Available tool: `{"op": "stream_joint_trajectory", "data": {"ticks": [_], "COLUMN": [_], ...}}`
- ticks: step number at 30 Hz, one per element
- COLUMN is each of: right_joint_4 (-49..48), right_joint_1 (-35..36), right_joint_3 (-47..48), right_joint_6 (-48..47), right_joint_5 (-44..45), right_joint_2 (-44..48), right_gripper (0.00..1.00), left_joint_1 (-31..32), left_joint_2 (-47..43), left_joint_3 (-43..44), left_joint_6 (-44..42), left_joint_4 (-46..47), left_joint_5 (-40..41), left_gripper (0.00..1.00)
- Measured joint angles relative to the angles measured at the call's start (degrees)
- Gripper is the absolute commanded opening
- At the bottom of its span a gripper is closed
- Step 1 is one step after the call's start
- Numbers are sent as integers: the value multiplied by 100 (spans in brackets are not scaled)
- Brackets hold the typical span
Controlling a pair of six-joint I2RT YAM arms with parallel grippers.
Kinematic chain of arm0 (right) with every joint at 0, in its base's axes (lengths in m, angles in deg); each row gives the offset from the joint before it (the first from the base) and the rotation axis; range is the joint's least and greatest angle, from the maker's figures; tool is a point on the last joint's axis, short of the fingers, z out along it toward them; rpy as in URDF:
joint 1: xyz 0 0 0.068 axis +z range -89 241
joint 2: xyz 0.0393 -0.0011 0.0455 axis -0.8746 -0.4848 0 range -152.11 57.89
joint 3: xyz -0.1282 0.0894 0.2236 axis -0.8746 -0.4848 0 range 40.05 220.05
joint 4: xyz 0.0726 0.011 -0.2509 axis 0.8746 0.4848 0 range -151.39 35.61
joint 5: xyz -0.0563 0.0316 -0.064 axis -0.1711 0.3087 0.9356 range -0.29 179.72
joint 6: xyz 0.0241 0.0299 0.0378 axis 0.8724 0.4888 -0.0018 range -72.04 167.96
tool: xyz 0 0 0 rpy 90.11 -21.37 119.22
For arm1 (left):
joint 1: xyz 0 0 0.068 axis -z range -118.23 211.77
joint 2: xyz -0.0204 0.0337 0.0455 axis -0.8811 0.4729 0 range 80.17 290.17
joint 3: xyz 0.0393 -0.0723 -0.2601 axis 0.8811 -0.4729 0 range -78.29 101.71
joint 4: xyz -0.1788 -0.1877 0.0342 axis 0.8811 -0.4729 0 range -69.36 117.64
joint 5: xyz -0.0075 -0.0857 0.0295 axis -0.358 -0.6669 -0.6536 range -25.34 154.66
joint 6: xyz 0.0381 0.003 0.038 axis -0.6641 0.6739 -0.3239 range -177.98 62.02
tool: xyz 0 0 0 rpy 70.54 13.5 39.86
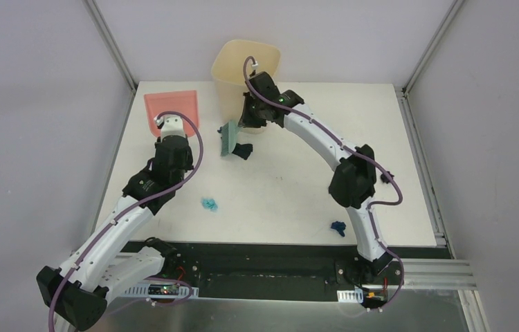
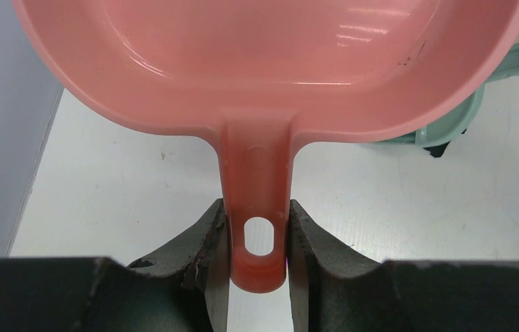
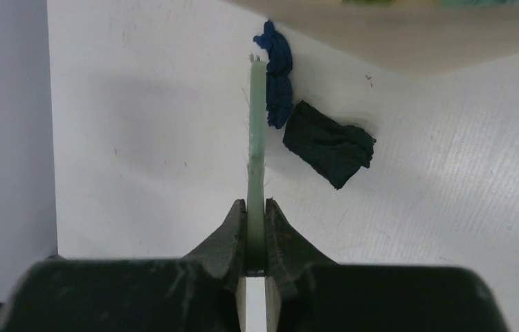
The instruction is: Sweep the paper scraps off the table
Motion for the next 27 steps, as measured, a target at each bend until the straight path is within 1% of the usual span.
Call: {"op": "stream_joint_trajectory", "data": {"ticks": [7,12,15,19,22,25,27], "right_joint_4": [376,372,140,35,-44,-175,-234], "right_joint_1": [31,74,72,-68,-286,-459,-494], "right_joint_3": [640,562,7,-1169,-2083,-2566,-2629], "right_joint_6": [448,610,697,876,962,966,914], "right_joint_5": [809,1078,1165,1088,833,573,468], "right_joint_2": [-435,-452,-149,619,1172,1436,1488], "right_gripper": [0,0,0,0,0,0,0], "left_joint_1": [0,0,0,0,0,0,0], "left_joint_2": [83,90,87,83,74,68,68], "left_joint_3": [-24,-59,-74,-74,-74,-74,-74], "left_joint_6": [-9,-81,-122,-136,-138,-144,-146], "left_joint_4": [46,94,138,179,197,219,232], "left_joint_5": [2,26,24,20,13,11,9], "left_gripper": [0,0,0,0,0,0,0]}}
